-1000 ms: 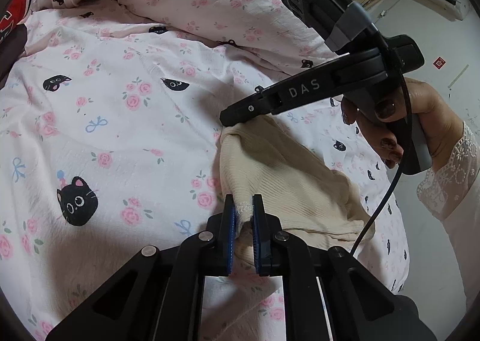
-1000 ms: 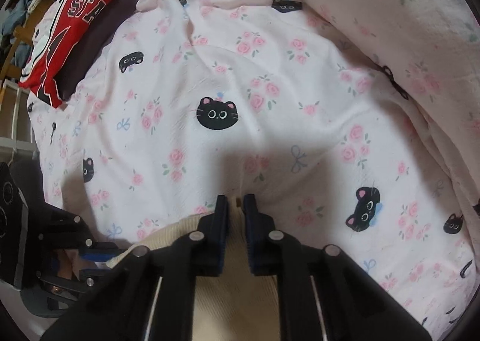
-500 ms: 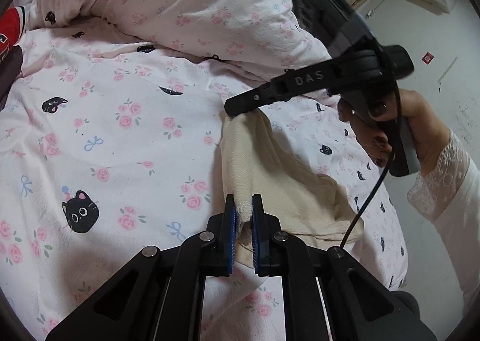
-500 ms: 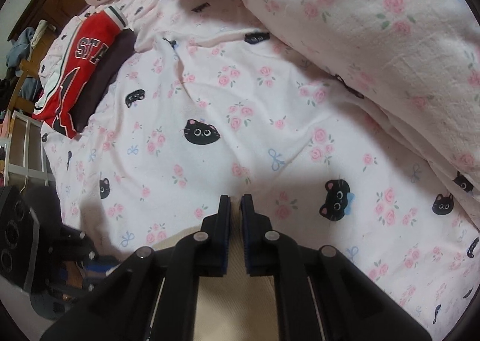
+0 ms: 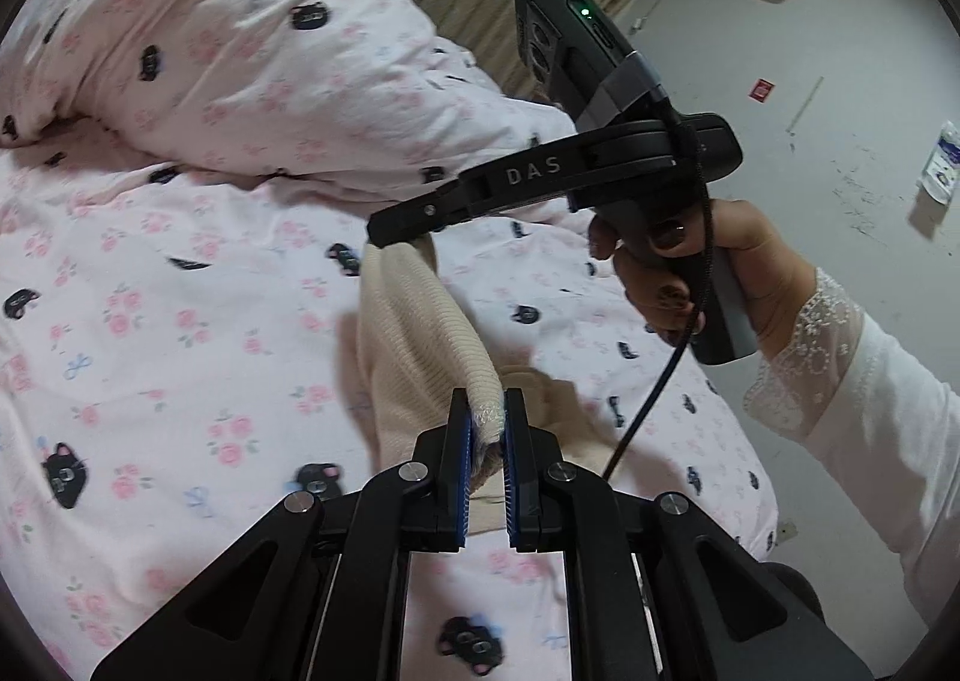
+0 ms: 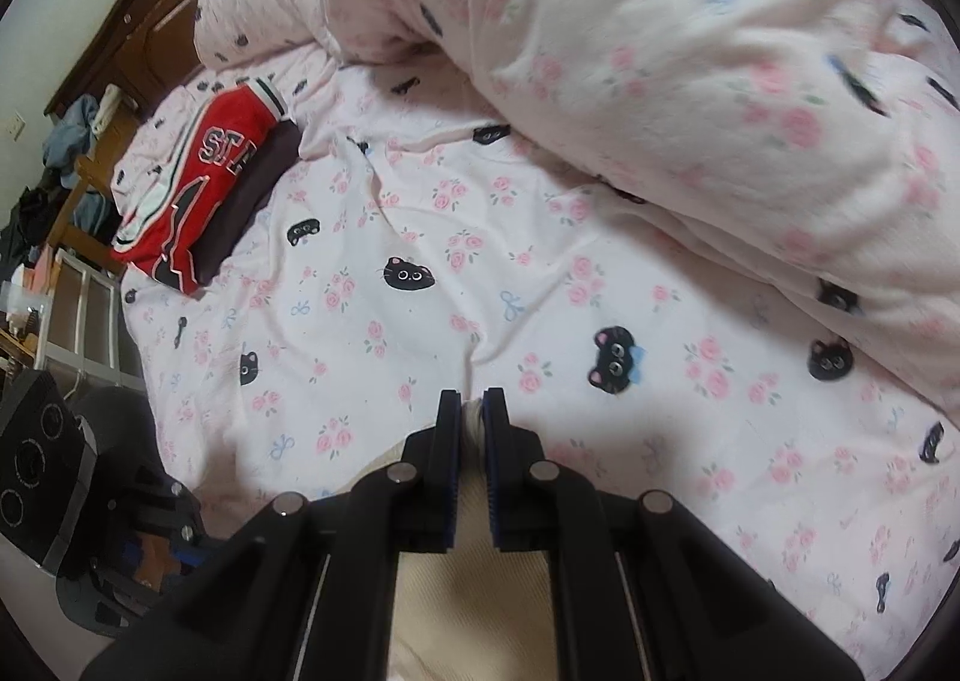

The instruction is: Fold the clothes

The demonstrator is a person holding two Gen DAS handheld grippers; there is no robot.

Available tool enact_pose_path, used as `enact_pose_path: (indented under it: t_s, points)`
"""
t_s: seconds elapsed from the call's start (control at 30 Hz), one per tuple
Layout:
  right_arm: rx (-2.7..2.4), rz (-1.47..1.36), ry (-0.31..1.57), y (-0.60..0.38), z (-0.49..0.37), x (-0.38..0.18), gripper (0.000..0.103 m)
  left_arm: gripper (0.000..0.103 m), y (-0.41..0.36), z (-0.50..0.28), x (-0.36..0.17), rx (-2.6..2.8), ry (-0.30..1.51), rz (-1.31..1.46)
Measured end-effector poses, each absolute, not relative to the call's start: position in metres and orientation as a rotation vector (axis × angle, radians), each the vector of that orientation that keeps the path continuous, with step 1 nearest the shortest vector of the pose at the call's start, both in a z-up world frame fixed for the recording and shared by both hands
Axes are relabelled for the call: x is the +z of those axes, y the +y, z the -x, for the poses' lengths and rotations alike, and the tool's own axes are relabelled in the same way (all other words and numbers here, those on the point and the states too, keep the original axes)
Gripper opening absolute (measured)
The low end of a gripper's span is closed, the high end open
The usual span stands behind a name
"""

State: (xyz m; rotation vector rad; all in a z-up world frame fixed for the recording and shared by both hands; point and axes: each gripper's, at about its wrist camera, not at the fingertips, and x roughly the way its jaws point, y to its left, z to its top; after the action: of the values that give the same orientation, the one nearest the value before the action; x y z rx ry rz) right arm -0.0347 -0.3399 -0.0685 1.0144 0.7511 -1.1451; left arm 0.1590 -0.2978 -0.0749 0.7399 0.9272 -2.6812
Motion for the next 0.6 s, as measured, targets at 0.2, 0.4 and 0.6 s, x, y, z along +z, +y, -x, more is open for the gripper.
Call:
enact_pose_path:
  t_s: [0.2, 0.4, 0.6]
  points:
    - [-1.177, -1.012, 0.63, -0.301, 0.059, -0.056, 0.008, 0.007, -0.272, -0.132, -0.071, -2.762, 0.871, -0.772]
    - [-1.214, -1.041, 0.496, -0.254, 0.097, -0.058, 0.008, 0.007, -0.246, -0.099, -0.082, -2.81, 0.801, -0.857]
    - [-1.242, -1.099, 0.402, -0.217, 0.128, -0.085, 0.008, 0.007, -0.228, -0.072, -0.103, -2.826, 0.761, -0.975]
